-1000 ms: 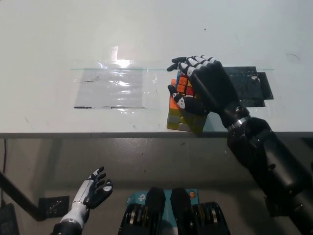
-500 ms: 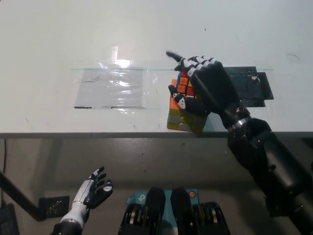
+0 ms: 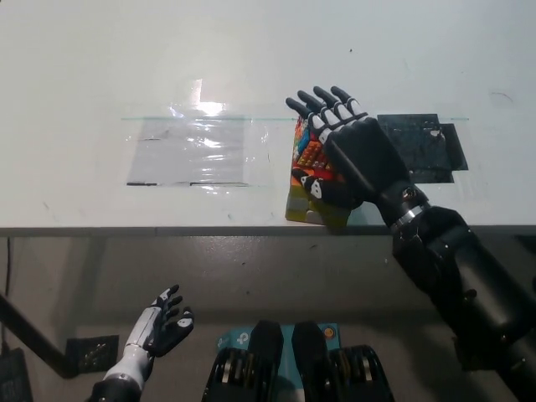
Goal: The robot uses its right hand to pick up the small cube kept on the middle on the desk and place it on the bigger cube kept next to it
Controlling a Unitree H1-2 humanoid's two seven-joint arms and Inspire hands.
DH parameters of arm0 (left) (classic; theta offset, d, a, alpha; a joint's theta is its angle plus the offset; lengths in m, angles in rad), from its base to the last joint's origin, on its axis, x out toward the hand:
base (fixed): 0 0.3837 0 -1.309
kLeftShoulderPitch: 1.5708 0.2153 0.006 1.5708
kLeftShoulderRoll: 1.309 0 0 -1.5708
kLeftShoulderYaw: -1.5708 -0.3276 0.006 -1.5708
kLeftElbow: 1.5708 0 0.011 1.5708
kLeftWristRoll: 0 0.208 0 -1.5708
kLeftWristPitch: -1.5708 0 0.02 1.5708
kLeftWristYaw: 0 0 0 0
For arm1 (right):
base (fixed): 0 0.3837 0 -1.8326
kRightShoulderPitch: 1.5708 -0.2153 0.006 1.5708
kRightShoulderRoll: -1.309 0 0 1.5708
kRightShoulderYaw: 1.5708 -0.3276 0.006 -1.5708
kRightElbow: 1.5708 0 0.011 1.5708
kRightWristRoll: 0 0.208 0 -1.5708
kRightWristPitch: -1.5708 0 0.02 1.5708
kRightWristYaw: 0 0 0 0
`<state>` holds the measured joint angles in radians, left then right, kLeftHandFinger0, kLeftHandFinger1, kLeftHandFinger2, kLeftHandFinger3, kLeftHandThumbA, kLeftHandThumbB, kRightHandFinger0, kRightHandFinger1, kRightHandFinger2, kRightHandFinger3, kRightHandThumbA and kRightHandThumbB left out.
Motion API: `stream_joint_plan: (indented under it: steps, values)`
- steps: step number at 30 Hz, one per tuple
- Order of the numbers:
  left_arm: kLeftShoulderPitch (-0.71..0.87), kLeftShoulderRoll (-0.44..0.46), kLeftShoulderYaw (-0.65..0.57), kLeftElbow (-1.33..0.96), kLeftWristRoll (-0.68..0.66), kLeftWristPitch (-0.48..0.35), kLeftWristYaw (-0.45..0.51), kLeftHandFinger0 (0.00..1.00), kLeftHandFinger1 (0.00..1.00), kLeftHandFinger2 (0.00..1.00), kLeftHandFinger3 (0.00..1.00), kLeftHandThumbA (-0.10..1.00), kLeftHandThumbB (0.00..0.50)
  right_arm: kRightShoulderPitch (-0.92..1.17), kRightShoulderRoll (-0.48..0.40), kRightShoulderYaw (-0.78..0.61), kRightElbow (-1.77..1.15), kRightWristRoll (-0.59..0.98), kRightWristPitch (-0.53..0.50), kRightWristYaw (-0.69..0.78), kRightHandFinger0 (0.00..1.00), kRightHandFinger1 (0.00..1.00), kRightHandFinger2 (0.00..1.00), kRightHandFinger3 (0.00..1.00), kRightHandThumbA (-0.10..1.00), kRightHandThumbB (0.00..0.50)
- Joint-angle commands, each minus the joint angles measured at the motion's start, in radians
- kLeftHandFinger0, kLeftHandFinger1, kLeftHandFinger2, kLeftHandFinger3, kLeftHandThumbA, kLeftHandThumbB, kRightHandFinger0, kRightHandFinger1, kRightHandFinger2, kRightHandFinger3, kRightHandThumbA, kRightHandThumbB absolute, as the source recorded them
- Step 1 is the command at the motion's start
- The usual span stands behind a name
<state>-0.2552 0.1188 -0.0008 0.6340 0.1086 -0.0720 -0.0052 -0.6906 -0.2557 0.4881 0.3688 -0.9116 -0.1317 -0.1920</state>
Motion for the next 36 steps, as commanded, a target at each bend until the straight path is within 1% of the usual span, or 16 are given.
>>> stream_joint_plan:
  steps: [1,5,7,9,13,16,18,20,22,25,26,29,30,32,35,36]
  values:
    - [-0.027,0.013,-0.005,-0.008,0.008,-0.016,0.013,1.00,1.00,1.00,1.00,0.36,0.320,-0.012,0.002,0.004,-0.024,-0.014,0.002,0.017,1.00,1.00,1.00,1.00,0.82,0.337]
    - [-0.024,0.012,-0.004,-0.017,0.006,-0.010,0.009,1.00,1.00,1.00,1.00,0.35,0.312,-0.008,0.007,-0.003,-0.043,0.006,-0.003,0.034,1.00,1.00,1.00,1.00,0.82,0.334]
    - [-0.028,0.015,-0.007,-0.010,0.009,-0.009,0.009,1.00,1.00,1.00,1.00,0.37,0.318,-0.007,0.008,-0.002,-0.049,0.005,-0.005,0.037,1.00,1.00,1.00,1.00,0.85,0.334]
    - [-0.028,0.014,-0.005,-0.010,0.008,-0.013,0.009,1.00,1.00,1.00,1.00,0.35,0.314,-0.004,0.009,-0.002,-0.062,0.008,-0.004,0.048,1.00,1.00,1.00,1.00,0.86,0.326]
    - [-0.030,0.012,-0.002,-0.002,0.003,-0.023,0.010,1.00,1.00,1.00,1.00,0.34,0.317,0.003,0.013,-0.005,-0.093,0.008,0.005,0.068,1.00,1.00,1.00,1.00,0.85,0.326]
    - [-0.014,0.011,-0.004,-0.006,0.007,-0.024,0.014,1.00,1.00,1.00,1.00,0.35,0.310,0.016,0.014,-0.005,-0.133,0.004,0.008,0.085,1.00,1.00,1.00,1.00,0.88,0.330]
    - [-0.012,0.010,-0.001,-0.007,0.002,-0.023,0.012,1.00,1.00,1.00,1.00,0.34,0.300,0.018,0.012,-0.008,-0.148,0.003,0.004,0.090,1.00,1.00,1.00,1.00,0.88,0.329]
    - [-0.004,0.007,0.002,0.000,-0.002,-0.033,0.013,1.00,1.00,1.00,1.00,0.33,0.305,0.020,0.002,-0.020,-0.193,0.018,-0.004,0.108,1.00,1.00,1.00,1.00,0.87,0.344]
    - [0.000,0.006,0.004,0.006,-0.006,-0.038,0.012,1.00,1.00,1.00,1.00,0.33,0.300,0.017,-0.007,-0.032,-0.231,0.029,-0.008,0.126,1.00,1.00,1.00,1.00,0.85,0.345]
    - [0.010,0.006,-0.004,0.002,0.011,-0.031,0.022,1.00,1.00,1.00,1.00,0.34,0.291,0.011,-0.028,-0.048,-0.295,0.020,-0.016,0.138,1.00,1.00,1.00,1.00,0.92,0.329]
    - [0.011,0.004,0.001,0.000,0.002,-0.024,0.017,1.00,1.00,1.00,1.00,0.32,0.283,0.012,-0.032,-0.064,-0.328,0.042,-0.015,0.151,1.00,1.00,1.00,1.00,0.90,0.336]
    - [0.017,0.002,0.002,0.002,0.000,-0.033,0.017,1.00,1.00,1.00,1.00,0.32,0.294,0.023,-0.039,-0.085,-0.391,0.047,-0.007,0.167,1.00,1.00,1.00,1.00,0.89,0.343]
    - [0.019,0.002,0.000,-0.004,0.003,-0.023,0.018,1.00,1.00,1.00,1.00,0.34,0.304,0.039,-0.047,-0.102,-0.457,0.049,0.004,0.183,1.00,1.00,1.00,1.00,0.89,0.347]
    - [0.022,0.001,0.004,-0.007,-0.002,-0.024,0.016,1.00,1.00,1.00,1.00,0.33,0.304,0.053,-0.051,-0.114,-0.513,0.046,0.021,0.222,1.00,1.00,1.00,1.00,0.90,0.338]
    - [0.024,-0.003,0.011,-0.004,-0.016,-0.032,0.009,1.00,1.00,1.00,1.00,0.30,0.299,0.115,-0.069,-0.157,-0.647,0.064,0.034,0.247,1.00,1.00,1.00,1.00,0.88,0.327]
    - [0.024,-0.005,0.014,-0.005,-0.019,-0.032,0.008,1.00,1.00,1.00,1.00,0.29,0.293,0.130,-0.070,-0.170,-0.663,0.073,0.030,0.242,1.00,1.00,1.00,1.00,0.85,0.325]
